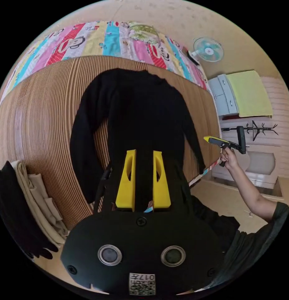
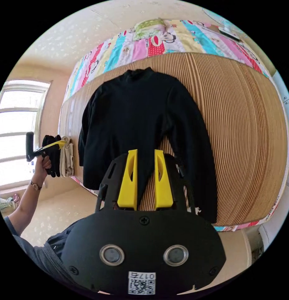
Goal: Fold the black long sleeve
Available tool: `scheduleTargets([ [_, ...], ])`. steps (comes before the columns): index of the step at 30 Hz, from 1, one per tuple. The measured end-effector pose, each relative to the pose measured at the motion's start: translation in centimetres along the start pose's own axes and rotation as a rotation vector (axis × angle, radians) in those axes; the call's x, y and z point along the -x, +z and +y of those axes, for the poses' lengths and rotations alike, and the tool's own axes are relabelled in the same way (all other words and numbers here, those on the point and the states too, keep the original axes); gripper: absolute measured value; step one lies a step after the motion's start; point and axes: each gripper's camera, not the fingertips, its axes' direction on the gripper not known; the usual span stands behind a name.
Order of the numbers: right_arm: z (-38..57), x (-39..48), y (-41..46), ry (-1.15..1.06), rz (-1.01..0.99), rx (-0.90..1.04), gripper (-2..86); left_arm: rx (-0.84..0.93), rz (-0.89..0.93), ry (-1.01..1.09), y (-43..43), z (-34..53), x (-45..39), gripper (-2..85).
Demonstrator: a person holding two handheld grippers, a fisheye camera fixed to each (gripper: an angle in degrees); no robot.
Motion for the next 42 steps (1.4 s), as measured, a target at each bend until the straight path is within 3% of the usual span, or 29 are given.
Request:
scheduleTargets([
  [2, 1.2, -0.6, 3.5, 0.013, -0.027, 0.063, 8.3, 0.004, -0.042, -0.096, 1.8, 1.1, 2.2, 8.7],
  [5, 2.4, 0.7, 7.6, -0.031, -0.087, 0.134, 8.5, -0.091, 0.034, -0.286, 1.9, 2.9, 6.2, 8.6],
  [7, 2.5, 2.5, 10.3, -0.143, 0.023, 0.228, 7.8, -0.142, 0.066, -0.339, 1.2, 3.6, 7.7, 8.3],
  [9, 2.6, 3.3, 10.9, -0.288, 0.214, 0.247, 5.9, -0.147, 0.009, -0.329, 0.3, 3.9, 8.4, 7.9],
  [12, 2.0, 1.7, 10.1, -0.481, 0.344, 0.343, 3.1, -0.078, -0.026, -0.239, 0.2, 3.7, 8.4, 7.9],
  [16, 0.6, -5.3, 7.6, -0.391, 0.495, 0.387, 2.2, 0.087, -0.049, -0.072, 2.8, 3.1, 6.7, 8.5],
  [19, -0.1, -9.6, 6.2, -0.260, 0.392, 0.377, 2.0, 0.312, -0.140, 0.003, 7.4, 3.0, 4.8, 9.0],
  [21, 0.1, -11.1, 5.6, -0.230, 0.343, 0.347, 1.8, 0.277, -0.279, 0.014, 7.4, 3.5, 3.4, 7.9],
  [26, 2.5, -14.2, 5.7, -0.154, 0.301, 0.323, 1.6, 0.356, -0.285, -0.016, 6.8, 6.5, 3.1, 3.0],
  [28, 4.4, -15.6, 6.0, -0.123, 0.260, 0.344, 1.5, 0.348, -0.188, -0.165, 5.9, 8.3, 5.4, 3.2],
  [31, 6.3, -17.4, 4.6, -0.059, 0.167, 0.297, 1.4, 0.142, 0.003, -0.381, 1.8, 11.3, 10.0, 4.2],
  [33, 7.2, -18.9, 3.4, 0.005, 0.116, 0.259, 1.2, -0.034, -0.133, -0.438, -2.3, 12.7, 12.6, 5.8],
  [35, 8.1, -20.9, 2.8, 0.095, 0.062, 0.258, 0.9, -0.082, -0.274, -0.448, -4.2, 12.6, 14.4, 9.0],
  [38, 9.6, -23.3, 2.4, 0.150, -0.043, 0.232, 0.5, -0.043, -0.370, -0.366, -4.5, 10.7, 17.0, 12.2],
  [40, 10.7, -24.2, 2.6, 0.135, -0.030, 0.257, 0.4, 0.014, -0.341, -0.283, -3.5, 9.2, 18.2, 12.0],
  [42, 11.5, -24.7, 2.8, 0.126, -0.024, 0.266, 0.3, 0.160, -0.347, -0.236, -1.4, 7.8, 19.8, 10.3],
])
